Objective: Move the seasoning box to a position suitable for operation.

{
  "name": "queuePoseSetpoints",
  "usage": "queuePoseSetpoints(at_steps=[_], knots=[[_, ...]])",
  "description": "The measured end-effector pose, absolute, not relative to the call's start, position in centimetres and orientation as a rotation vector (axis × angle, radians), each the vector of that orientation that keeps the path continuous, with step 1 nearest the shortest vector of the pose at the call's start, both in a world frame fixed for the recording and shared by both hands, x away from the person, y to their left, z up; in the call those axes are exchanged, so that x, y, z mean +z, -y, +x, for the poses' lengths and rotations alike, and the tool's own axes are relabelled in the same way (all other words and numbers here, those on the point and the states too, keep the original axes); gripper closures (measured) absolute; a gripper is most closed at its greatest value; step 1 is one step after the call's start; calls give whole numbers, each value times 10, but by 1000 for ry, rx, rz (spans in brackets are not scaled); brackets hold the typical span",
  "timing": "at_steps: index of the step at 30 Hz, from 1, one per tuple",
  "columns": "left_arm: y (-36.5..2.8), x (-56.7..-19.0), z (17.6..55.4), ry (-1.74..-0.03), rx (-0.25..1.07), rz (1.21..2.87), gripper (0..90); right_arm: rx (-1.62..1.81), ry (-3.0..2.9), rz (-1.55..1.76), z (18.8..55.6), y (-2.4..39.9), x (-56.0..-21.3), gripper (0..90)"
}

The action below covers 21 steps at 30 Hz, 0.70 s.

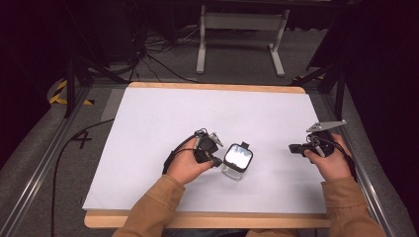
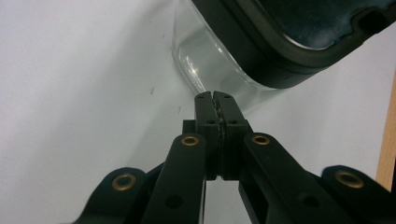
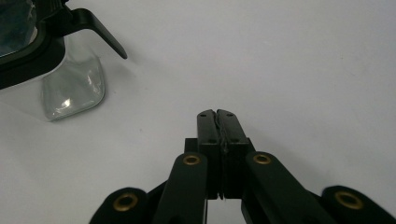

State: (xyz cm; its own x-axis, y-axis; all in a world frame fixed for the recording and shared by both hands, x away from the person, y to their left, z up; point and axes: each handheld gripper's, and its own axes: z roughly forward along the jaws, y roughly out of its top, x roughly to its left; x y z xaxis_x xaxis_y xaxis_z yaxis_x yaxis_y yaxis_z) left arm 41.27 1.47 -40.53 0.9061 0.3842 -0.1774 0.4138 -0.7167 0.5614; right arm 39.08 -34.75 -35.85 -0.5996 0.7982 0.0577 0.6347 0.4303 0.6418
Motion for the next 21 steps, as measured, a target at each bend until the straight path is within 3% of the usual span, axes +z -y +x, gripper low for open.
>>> queuePoseSetpoints(at_steps=[21], knots=[[1, -407, 404, -499, -98, 2513, 894, 917, -2443, 1236, 390, 344, -360, 899]])
